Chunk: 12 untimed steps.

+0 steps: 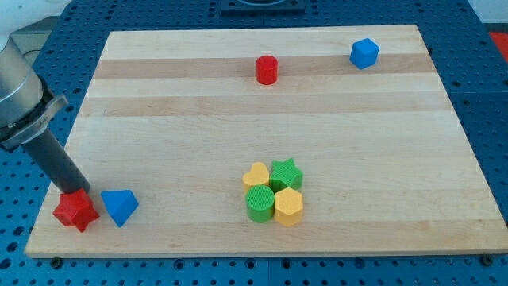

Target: Push the red circle into the top side of the red star

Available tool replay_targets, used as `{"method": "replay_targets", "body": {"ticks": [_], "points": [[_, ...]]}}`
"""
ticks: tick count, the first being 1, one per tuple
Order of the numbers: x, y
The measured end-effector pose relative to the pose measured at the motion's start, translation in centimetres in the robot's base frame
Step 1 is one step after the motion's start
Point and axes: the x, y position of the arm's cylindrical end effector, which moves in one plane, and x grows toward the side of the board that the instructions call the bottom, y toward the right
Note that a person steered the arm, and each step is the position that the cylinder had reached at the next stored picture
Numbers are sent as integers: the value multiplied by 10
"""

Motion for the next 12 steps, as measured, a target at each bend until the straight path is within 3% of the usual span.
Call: {"method": "replay_targets", "body": {"ticks": [1,3,5,7,8,9,10,11,12], "points": [[-35,2],[-68,127],[-167,220],[-210,316],[-242,308],[-217,233],[-165,158],[-146,117],[-147,139]]}}
